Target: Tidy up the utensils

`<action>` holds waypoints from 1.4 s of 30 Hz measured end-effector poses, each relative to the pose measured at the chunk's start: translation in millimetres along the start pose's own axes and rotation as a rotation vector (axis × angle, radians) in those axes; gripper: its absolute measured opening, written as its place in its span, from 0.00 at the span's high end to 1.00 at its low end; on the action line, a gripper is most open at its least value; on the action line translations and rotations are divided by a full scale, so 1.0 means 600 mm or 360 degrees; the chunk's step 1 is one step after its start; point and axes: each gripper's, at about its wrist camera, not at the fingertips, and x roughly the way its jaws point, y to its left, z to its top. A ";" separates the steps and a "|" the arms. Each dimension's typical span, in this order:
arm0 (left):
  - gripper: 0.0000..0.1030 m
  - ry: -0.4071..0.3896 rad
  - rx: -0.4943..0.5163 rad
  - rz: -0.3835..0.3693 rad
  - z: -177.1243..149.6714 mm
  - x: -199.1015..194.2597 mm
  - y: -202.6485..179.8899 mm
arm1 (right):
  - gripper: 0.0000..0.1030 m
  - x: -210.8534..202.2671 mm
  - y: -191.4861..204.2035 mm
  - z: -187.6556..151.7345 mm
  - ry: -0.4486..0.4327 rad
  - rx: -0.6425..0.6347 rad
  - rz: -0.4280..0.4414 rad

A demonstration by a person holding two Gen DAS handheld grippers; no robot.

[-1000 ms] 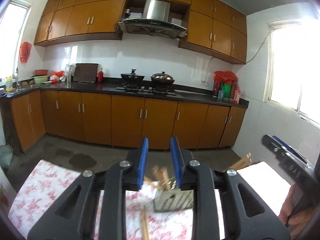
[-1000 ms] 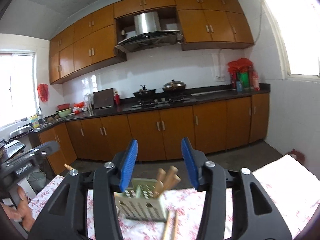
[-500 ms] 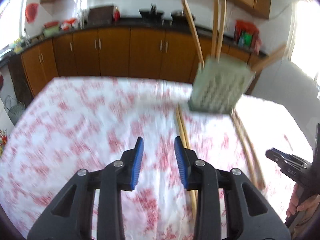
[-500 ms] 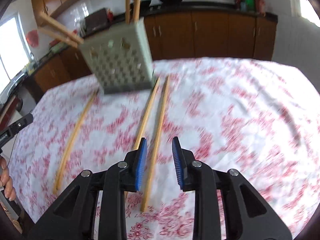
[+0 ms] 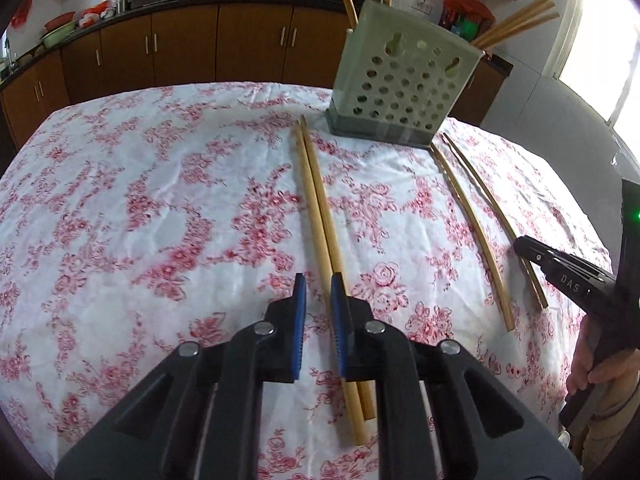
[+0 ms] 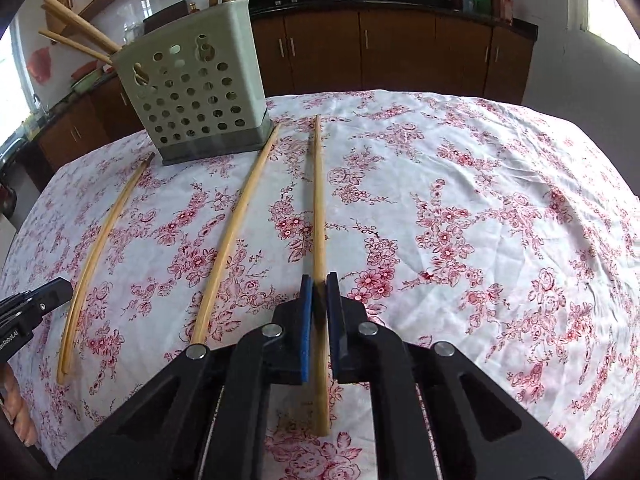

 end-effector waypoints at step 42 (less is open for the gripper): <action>0.91 -0.0058 -0.0158 0.0271 0.056 0.024 0.082 | 0.91 0.004 -0.021 0.017 -0.0005 0.0025 -0.0045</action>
